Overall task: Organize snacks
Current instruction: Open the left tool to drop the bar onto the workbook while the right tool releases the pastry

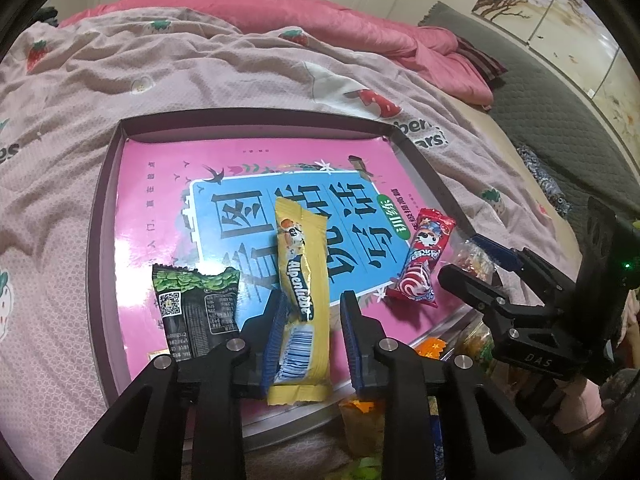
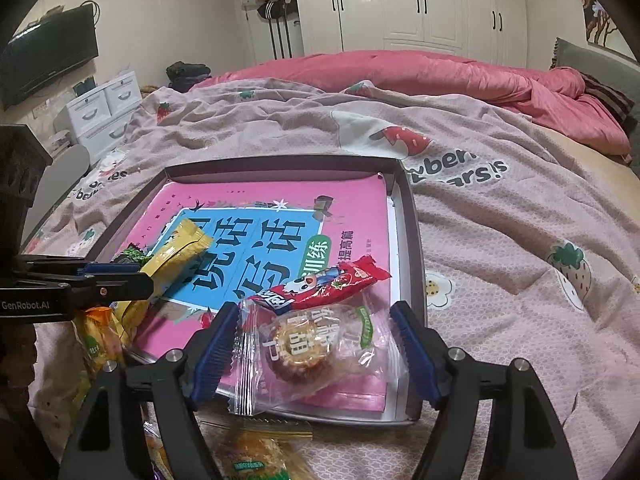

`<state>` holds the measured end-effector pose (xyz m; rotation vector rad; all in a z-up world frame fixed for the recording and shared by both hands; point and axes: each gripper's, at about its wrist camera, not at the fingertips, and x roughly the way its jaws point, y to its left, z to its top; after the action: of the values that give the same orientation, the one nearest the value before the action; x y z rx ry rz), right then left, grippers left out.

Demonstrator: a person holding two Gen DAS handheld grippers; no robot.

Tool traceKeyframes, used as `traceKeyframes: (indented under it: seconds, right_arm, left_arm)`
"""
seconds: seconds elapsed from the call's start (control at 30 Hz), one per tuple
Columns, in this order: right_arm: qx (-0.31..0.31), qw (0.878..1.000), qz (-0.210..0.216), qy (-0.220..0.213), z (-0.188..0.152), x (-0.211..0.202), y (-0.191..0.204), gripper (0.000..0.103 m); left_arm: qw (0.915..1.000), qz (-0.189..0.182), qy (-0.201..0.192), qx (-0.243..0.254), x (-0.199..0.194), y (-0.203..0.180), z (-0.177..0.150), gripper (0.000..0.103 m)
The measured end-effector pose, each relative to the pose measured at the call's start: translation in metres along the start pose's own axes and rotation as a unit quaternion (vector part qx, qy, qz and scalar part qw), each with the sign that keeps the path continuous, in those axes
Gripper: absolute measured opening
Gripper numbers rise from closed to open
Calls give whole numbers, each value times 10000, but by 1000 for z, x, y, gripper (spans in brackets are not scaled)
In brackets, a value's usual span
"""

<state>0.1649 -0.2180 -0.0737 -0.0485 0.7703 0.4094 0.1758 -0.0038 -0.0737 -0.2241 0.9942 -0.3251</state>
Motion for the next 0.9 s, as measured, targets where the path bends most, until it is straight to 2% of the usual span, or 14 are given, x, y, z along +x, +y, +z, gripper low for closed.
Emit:
traceKeyframes:
  seconds: [0.2, 0.33, 0.5, 0.9]
  right_arm:
    - [-42, 9999, 68, -78, 1, -3, 3, 77]
    - [-70, 9998, 104, -150, 2, -6, 4, 78]
    - [-63, 9997, 126, -174, 2, -7, 4, 79]
    - [-69, 9993, 166, -313, 4, -14, 6, 80]
  left_arm:
    - [10000, -5, 2, 7, -1, 0, 0, 30]
    - [10000, 2, -2, -17, -2, 1, 0, 36]
    - [10000, 11, -14, -32, -3, 1, 1, 37]
    - [9999, -3, -76, -127, -13, 0, 1, 55]
